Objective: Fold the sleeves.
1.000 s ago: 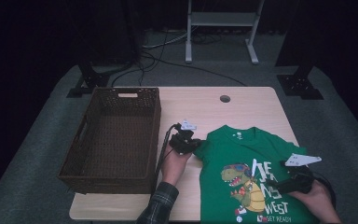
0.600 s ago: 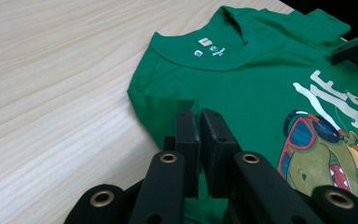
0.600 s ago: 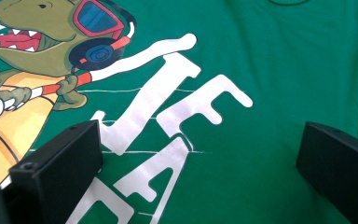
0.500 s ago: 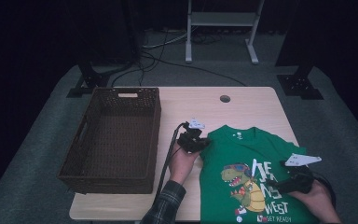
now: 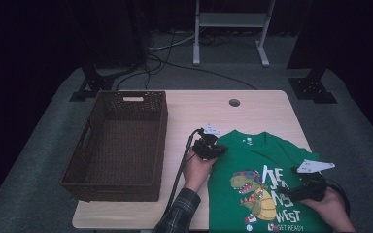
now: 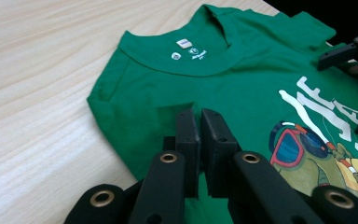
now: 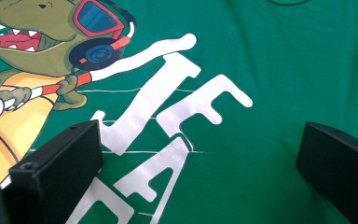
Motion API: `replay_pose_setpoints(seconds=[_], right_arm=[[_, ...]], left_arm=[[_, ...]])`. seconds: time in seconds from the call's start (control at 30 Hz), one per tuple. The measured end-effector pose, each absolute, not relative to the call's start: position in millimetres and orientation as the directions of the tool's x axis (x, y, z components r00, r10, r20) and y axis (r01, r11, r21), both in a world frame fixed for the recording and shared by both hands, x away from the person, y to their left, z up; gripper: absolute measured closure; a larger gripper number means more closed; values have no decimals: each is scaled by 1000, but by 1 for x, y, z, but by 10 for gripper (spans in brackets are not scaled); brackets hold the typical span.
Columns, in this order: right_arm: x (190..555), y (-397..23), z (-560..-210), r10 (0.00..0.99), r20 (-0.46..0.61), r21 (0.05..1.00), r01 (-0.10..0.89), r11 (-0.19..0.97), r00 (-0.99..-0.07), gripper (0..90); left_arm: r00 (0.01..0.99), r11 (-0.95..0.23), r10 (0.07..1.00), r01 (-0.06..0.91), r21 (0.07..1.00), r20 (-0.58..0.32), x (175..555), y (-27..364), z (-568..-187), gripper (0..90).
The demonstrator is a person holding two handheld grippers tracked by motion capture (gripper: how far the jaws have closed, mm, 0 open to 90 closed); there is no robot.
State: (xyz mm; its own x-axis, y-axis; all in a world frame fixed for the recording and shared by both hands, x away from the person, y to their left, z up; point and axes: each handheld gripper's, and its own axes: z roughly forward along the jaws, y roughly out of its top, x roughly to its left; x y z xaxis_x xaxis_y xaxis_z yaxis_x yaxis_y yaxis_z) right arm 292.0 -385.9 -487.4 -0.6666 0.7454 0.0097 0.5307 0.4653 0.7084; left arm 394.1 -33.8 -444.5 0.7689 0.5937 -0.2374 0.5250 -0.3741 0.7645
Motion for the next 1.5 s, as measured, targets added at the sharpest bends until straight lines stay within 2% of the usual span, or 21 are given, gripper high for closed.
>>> replay_pose_setpoints(seconds=[0.57, 0.83, 0.93, 1.27, 1.5], right_arm=[[292, -386, -487, 745, 9, 708, 531, 465, -667, 0], [292, -386, -487, 745, 9, 708, 531, 465, -667, 0], [292, -386, -487, 745, 9, 708, 531, 465, -666, 0], [292, -386, -487, 745, 9, 709, 530, 466, -667, 0], [292, -386, -487, 746, 9, 709, 531, 465, -666, 0]], left_arm=[[780, -380, 573, 526, 761, -253, 394, -53, -454, 857], [794, -381, 551, 513, 769, -256, 392, -56, -454, 788], [798, -373, 546, 504, 779, -255, 390, -57, -451, 711], [807, -349, 545, 467, 813, -230, 387, -49, -436, 370], [814, -354, 532, 465, 812, -234, 384, -46, -436, 33]])
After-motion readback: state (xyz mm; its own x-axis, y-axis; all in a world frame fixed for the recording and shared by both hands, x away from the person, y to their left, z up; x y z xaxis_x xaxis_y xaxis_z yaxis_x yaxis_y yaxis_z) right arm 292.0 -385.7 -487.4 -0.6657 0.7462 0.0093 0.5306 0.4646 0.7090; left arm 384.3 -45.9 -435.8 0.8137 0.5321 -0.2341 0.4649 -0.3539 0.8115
